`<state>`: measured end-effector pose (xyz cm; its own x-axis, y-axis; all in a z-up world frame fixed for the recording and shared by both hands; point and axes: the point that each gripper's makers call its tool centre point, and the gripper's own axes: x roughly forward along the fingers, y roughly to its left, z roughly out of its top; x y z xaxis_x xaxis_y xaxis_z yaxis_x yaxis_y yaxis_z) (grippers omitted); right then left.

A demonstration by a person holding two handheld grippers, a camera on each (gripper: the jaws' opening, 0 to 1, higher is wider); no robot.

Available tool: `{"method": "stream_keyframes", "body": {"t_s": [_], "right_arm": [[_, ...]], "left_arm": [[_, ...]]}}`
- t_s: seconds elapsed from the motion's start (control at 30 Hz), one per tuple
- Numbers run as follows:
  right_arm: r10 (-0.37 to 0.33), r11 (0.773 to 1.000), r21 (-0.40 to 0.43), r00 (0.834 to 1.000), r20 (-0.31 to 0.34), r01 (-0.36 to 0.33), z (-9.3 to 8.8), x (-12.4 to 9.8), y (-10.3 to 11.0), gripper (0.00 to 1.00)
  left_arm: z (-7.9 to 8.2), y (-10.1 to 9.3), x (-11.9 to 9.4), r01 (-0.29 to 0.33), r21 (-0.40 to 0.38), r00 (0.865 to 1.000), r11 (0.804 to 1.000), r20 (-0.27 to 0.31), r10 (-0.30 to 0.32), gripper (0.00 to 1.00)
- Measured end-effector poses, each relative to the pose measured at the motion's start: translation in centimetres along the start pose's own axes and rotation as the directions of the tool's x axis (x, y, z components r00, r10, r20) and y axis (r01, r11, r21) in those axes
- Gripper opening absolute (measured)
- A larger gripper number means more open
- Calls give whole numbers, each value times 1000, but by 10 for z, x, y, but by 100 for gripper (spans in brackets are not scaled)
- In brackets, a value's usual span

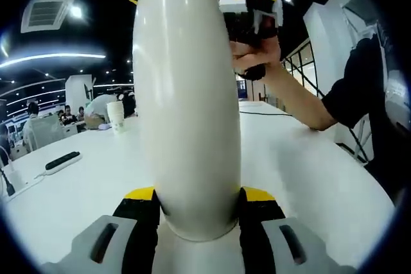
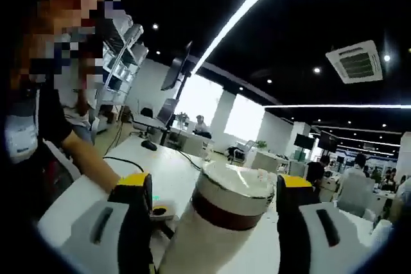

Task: Grasp the water cup twist off the cup lid place the cup lid on the table

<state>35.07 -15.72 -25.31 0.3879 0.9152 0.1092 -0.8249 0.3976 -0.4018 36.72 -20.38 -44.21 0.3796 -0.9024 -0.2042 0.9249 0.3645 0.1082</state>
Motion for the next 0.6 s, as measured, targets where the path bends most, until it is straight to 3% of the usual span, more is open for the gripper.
{"method": "stream_keyframes", "body": {"t_s": [0.07,0.2,0.33,0.43,0.6], "right_arm": [[-101,995,-3,994,-34,101,-4,0,-7,82],[-244,967,63,969,-37,246,0,-1,-14,73],[-388,904,182,921,-35,388,10,-12,-22,68],[-436,886,145,898,-59,440,12,-15,-26,63],[-462,876,109,882,-93,470,7,-16,-39,51]], "left_arm": [[0,0,0,0,1,1000,1000,-1,0,50],[-1,0,0,-2,2,1000,1000,-3,2,50],[-1,0,1,-3,4,1000,1000,-5,3,50],[-1,0,1,-4,6,1000,1000,-7,4,50],[-1,0,2,-5,8,1000,1000,-9,5,50]]}}
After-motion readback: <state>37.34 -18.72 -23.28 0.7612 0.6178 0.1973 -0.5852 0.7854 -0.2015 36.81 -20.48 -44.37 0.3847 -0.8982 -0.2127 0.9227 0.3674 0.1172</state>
